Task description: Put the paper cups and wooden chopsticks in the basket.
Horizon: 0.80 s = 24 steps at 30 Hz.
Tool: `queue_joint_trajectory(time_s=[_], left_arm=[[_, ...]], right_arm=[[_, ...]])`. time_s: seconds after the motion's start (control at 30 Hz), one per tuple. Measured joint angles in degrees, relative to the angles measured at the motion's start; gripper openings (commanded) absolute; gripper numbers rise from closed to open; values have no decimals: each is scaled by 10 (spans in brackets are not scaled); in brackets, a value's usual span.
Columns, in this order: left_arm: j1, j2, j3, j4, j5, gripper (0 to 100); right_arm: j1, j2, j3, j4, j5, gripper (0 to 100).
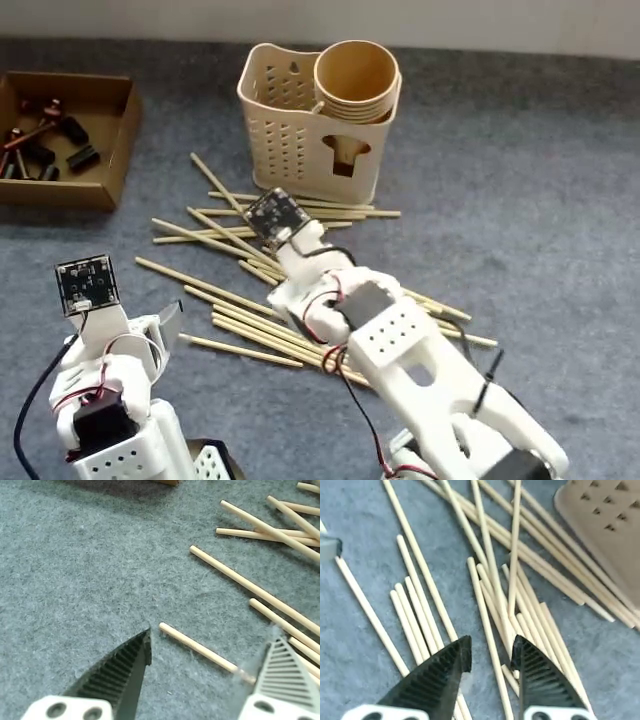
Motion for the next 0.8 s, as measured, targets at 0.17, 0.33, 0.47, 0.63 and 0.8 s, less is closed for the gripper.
queue_joint_trajectory(time_s=[0.17, 0.33, 0.47, 0.63, 0.8], left_arm=[[0, 0, 0, 0, 0, 332], [0, 0, 0, 0, 0, 332], [0, 0, 0, 0, 0, 332], [0, 0, 0, 0, 0, 332], [0, 0, 0, 0, 0, 332]], right_arm=[[-13, 69, -14, 1, 0, 141], [-15, 137, -50, 1, 0, 141], [-15, 195, -86, 1, 0, 141], [-15, 258, -127, 1, 0, 141], [-15, 302, -149, 1, 0, 141]])
